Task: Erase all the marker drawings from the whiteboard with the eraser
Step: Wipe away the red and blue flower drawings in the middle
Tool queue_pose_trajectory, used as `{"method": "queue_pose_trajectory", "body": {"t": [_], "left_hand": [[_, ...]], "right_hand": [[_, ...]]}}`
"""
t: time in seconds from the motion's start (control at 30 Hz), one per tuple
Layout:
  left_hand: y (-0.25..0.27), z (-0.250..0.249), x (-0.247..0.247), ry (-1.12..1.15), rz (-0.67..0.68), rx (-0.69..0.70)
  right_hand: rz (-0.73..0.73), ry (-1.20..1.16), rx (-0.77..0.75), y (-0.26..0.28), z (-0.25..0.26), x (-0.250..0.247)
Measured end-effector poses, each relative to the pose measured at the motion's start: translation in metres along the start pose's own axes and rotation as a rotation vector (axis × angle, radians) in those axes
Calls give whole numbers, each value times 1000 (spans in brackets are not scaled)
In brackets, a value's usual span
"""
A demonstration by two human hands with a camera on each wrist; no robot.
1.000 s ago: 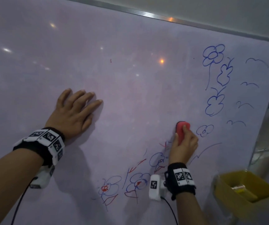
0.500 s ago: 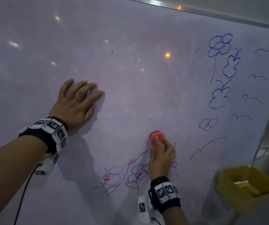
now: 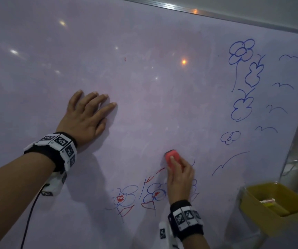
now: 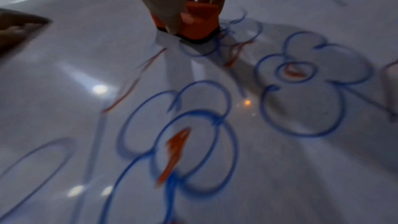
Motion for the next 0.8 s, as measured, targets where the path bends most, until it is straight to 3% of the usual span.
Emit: {"method": "queue_pose_trajectory", "body": {"t": [0.1, 0.2, 0.27, 0.37, 0.4, 0.47, 0.6, 0.63, 0.73, 0.8], "left_hand": [[0, 1, 1, -13, -6, 11], [-1, 0, 1, -7, -5, 20], [-2, -1, -1, 6, -6, 19], [-2, -1, -2, 17, -1, 16], [-1, -1, -2, 20, 3, 13], [0, -2, -1, 26, 14, 9], [0, 0, 0, 15, 27, 6], [-1, 0, 0, 12, 30, 9], [0, 0, -1, 14, 37, 13], [0, 0, -1, 17, 35, 12]], "right_hand": [[-235, -85, 224, -17, -45, -21], [-299, -151, 466, -10, -52, -13], [-298, -199, 405, 6, -18, -4], [-224, -140, 47, 34, 30, 8], [-203, -118, 10, 37, 26, 9], [-222, -85, 140, 29, -8, 4], [-268, -211, 577, 19, -46, -5], [-271, -227, 578, 22, -32, -2], [-248, -234, 338, 41, 11, 11], [-212, -207, 254, 43, 12, 14]]}}
Point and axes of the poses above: each hand's wrist, its own y-axis away from the middle knuckle, its own x-axis out of the palm, z = x × y, the point moved 7 cm from there along -y, towards the middle knuckle, and after that the axes turned 8 degrees about y, right-handed, at the moved point
